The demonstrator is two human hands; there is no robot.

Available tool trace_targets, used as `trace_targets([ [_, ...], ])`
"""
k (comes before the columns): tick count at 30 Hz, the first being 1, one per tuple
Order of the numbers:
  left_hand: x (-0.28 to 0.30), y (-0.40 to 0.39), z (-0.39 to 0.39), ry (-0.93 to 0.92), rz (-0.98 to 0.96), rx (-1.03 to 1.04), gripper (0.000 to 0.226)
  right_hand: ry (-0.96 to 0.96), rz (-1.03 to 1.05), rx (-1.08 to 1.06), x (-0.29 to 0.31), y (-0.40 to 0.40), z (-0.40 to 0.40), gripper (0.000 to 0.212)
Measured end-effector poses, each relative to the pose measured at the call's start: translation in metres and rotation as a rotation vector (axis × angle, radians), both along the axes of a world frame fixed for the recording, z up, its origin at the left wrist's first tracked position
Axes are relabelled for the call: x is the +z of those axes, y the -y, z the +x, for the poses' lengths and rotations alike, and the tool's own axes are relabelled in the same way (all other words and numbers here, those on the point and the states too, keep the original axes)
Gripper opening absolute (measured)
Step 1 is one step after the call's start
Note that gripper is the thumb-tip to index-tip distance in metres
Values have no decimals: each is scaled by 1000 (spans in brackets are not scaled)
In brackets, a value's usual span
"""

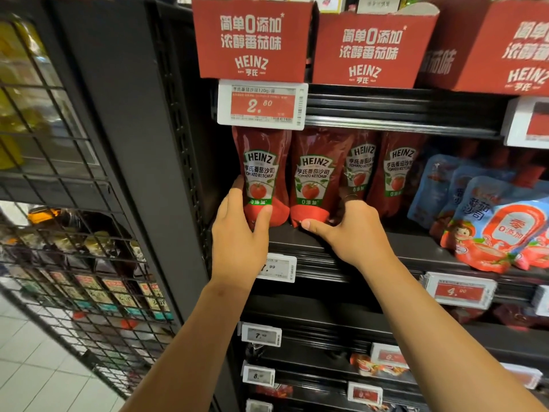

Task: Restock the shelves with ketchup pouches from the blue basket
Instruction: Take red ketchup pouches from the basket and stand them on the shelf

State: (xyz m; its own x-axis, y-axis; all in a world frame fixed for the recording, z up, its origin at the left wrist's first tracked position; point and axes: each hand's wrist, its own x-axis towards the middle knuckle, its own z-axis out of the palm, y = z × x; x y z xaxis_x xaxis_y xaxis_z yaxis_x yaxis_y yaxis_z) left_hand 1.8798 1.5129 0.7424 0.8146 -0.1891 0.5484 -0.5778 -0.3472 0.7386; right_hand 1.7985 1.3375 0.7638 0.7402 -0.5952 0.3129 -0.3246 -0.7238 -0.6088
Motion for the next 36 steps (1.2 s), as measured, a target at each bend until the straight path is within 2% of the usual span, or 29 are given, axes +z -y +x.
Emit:
trace_targets([
  [5,1,0,0,-35,-13,3,46,-13,6,-4,1,-1,1,65],
  [11,-1,0,-2,12,19,13,46,-17,-24,-32,-1,-1,-1,66],
  [17,-9,-9,-9,-56,53,15,65,-9,-33,-59,-1,0,1,65],
  [24,-22,-22,-11,-31,19,-60,56,28,-38,-86,-3,3,-7,62],
  [29,-30,-35,-23,47,-11,-100,46,79,-147,-90,-11,-5,-33,50],
  [32,-35,-44,-33,99,5,-80,39,236,-5,39,-15,-12,-58,31],
  [34,-39,-51,-42,114,53,-42,36,370,163,177,-21,-17,-79,25],
  [36,-45,-58,-54,97,100,17,32,419,256,290,-32,-20,-104,22],
])
